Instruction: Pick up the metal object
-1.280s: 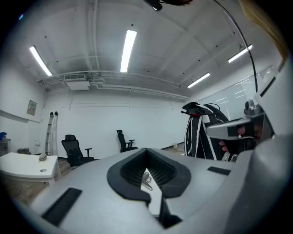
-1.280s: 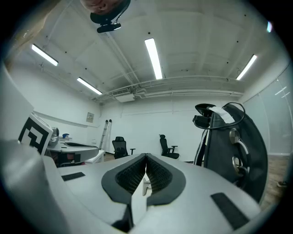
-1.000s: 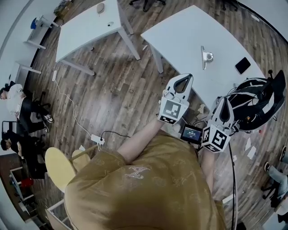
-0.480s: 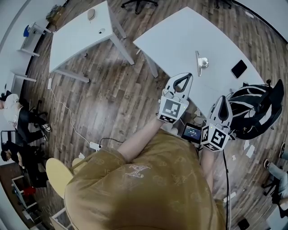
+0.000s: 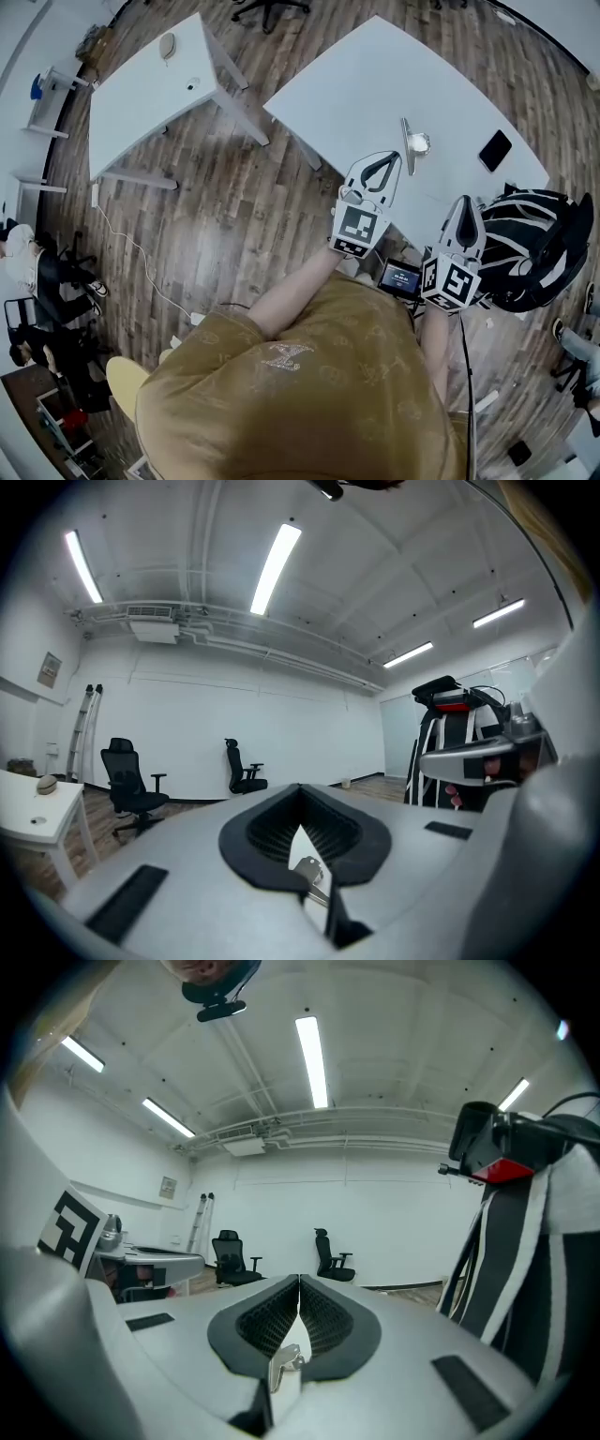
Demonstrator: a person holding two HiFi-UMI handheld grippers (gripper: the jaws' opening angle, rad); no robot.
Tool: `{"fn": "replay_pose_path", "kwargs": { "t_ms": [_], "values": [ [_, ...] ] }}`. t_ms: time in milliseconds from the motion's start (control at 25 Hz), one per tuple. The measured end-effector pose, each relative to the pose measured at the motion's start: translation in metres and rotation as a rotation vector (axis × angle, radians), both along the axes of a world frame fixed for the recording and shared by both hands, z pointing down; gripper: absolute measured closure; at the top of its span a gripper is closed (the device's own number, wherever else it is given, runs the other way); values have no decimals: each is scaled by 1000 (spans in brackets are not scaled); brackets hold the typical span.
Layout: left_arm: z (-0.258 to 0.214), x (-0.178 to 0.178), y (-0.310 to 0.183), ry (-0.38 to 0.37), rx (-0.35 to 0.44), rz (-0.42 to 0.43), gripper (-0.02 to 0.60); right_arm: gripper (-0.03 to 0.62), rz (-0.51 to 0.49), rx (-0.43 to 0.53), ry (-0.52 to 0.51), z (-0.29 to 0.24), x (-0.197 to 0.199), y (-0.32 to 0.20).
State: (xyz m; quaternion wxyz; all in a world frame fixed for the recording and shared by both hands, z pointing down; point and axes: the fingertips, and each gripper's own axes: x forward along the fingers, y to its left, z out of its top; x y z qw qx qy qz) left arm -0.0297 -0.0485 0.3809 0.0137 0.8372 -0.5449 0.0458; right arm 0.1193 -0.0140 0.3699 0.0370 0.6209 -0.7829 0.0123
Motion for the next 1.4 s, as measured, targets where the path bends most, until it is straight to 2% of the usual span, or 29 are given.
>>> {"fn": "replay_pose_path", "kwargs": {
  "t_ms": [240, 440, 680, 880, 1400],
  "values": [
    [10, 0, -16, -2, -18, 42, 574, 585, 48, -16, 5, 4, 4, -17],
    [21, -1, -31, -22, -37, 51, 574, 585, 32, -46, -9, 11, 0, -30],
    [65, 13, -66, -89, -136, 118, 574, 585, 14, -107, -24, 35, -2, -54],
    [91, 19, -96, -135, -185, 150, 572, 585, 11, -158, -41, 58, -1, -82],
    [131, 46, -140, -166, -233, 230, 568, 585, 68, -225, -75, 97, 20, -126]
  ]
}}
